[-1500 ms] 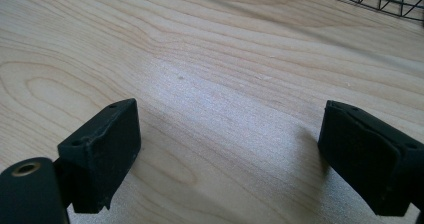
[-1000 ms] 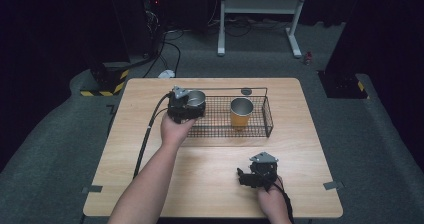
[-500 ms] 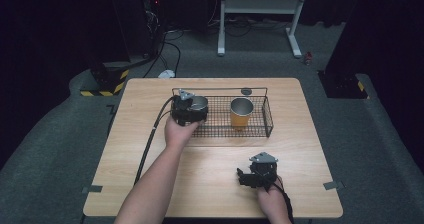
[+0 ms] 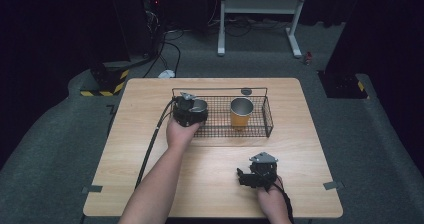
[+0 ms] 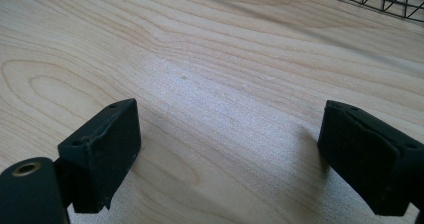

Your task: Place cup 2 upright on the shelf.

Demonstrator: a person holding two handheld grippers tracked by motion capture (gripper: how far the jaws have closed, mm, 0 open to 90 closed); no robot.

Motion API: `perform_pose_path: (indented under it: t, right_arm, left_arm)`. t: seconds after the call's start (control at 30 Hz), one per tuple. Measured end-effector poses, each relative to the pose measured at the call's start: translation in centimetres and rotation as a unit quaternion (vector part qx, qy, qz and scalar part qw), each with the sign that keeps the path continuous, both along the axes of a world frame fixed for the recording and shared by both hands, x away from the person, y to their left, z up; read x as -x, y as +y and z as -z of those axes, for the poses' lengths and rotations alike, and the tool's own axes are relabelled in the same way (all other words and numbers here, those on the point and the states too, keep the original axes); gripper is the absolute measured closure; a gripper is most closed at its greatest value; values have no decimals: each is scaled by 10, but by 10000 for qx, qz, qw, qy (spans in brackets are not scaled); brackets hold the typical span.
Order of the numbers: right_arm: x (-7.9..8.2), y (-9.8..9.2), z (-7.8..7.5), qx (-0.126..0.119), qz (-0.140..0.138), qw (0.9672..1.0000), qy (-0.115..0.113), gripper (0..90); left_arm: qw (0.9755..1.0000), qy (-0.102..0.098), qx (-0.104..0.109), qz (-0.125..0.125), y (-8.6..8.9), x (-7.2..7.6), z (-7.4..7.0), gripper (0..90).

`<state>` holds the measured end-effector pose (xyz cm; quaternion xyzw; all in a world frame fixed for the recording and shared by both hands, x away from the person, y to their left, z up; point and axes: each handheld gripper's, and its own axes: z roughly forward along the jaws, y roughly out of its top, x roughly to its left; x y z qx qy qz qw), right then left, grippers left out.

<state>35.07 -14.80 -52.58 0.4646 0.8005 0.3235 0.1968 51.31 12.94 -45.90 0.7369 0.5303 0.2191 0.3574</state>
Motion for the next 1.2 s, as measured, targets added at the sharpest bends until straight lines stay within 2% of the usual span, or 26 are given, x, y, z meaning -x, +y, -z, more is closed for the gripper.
perform_pose_path:
  t: [0.13,0.2,0.27,0.5,0.93,1.2]
  right_arm:
    - [0,0,0,-3,-10,10000,11,102]
    - [1,0,0,-10,-5,10000,22,102]
    - [1,1,0,-7,-5,10000,27,102]
    - [1,1,0,-5,-7,10000,27,103]
    - [1,0,0,1,-38,10000,19,103]
    - [1,0,0,6,-37,10000,21,103]
  left_arm:
    - [10000,82,13,-29,1,-2,2,187]
    - [9996,261,75,-50,2,-4,2,188]
    - [9996,254,-1,-91,2,-4,3,188]
    - [9993,293,-237,-6,-2,-3,7,187]
    - [9988,381,-295,88,-2,-1,8,184]
    - [9977,438,-490,191,-3,-1,10,151]
